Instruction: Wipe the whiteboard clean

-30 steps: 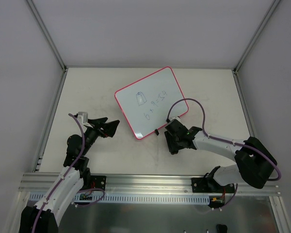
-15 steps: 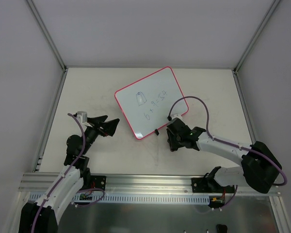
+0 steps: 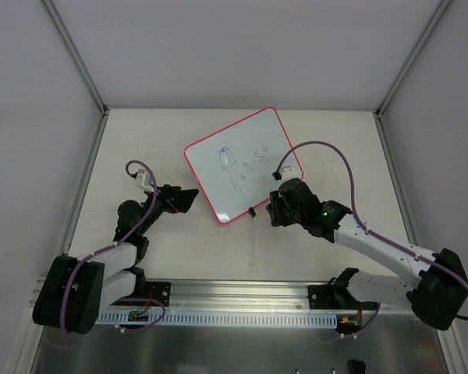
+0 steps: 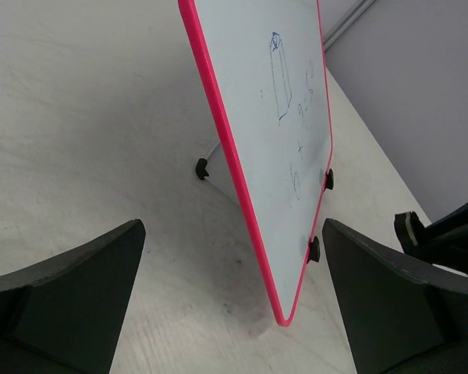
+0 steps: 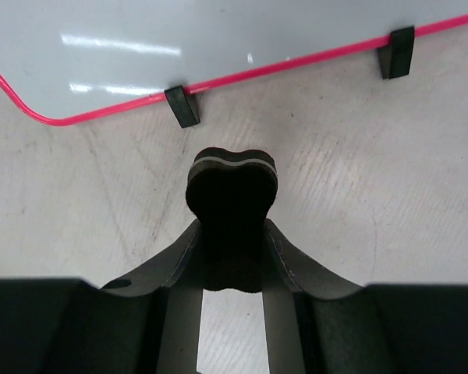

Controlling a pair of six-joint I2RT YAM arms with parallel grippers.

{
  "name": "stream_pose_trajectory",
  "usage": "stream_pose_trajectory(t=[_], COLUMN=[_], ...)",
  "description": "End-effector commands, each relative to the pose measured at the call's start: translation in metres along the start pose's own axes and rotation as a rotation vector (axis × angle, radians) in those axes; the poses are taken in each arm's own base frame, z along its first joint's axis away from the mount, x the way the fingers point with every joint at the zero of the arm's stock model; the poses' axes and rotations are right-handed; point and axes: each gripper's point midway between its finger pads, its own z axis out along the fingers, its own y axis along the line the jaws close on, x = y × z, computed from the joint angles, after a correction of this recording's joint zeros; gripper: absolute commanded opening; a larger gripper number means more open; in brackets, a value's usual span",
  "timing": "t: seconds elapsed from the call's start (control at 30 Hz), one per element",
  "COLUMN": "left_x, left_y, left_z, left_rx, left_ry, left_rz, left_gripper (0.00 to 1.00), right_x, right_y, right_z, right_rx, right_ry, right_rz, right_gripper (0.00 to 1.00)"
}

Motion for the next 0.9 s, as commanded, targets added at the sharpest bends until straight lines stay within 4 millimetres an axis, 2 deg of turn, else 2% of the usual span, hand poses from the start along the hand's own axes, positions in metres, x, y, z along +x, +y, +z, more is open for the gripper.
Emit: stream_pose_trajectory(t=[0.0,0.07,0.1,0.17,0.2,0.23,0.3,0.37,0.63,0.67,0.77,0.87], left_x=[-0.039,-0.041,-0.035,-0.041,-0.034,-0.039,-0.032,-0.034,-0.031,-0.031,-0.034,-0.034], left_y=[-0.036,-0.038,-0.033,-0.035,-0.034,-0.037,-0.032,-0.036,-0.049,-0.052,-0.059,-0.062], left_z=[0.013,0.015,0.017,0.019,0.021,0.023,0.029,0.031,0.034,0.033,0.036,0.04], left_rx=[0.199,0.226,0.223,0.253,0.265,0.287,0.288,0.324,0.415,0.431,0.459,0.475], left_ry=[-0.106,-0.105,-0.082,-0.096,-0.065,-0.076,-0.038,-0.042,-0.009,-0.003,-0.002,0.008], left_rz=[0.056,0.046,0.018,0.018,-0.008,-0.002,-0.043,-0.03,0.012,0.021,0.032,0.031], left_gripper=[0.99,0.99,0.99,0.99,0.99,0.99,0.97,0.97,0.98,0.97,0.97,0.9], right_x=[-0.045,-0.059,-0.065,-0.077,-0.08,-0.089,-0.095,-0.106,-0.128,-0.14,-0.143,-0.15], right_y=[0.007,0.011,0.016,0.02,0.024,0.026,0.031,0.035,0.053,0.057,0.058,0.07], right_z=[-0.018,-0.022,-0.025,-0.028,-0.029,-0.03,-0.03,-0.03,-0.022,-0.024,-0.016,-0.011], right_rx=[-0.043,-0.077,-0.106,-0.134,-0.152,-0.156,-0.172,-0.181,-0.267,-0.278,-0.275,-0.318], right_ry=[-0.147,-0.192,-0.207,-0.239,-0.241,-0.251,-0.256,-0.282,-0.402,-0.462,-0.453,-0.427], right_rz=[-0.015,-0.016,-0.016,-0.014,-0.029,-0.03,-0.038,-0.069,-0.142,-0.152,-0.157,-0.179], right_gripper=[0.0,0.0,0.0,0.0,0.0,0.0,0.0,0.0,0.0,0.0,0.0,0.0])
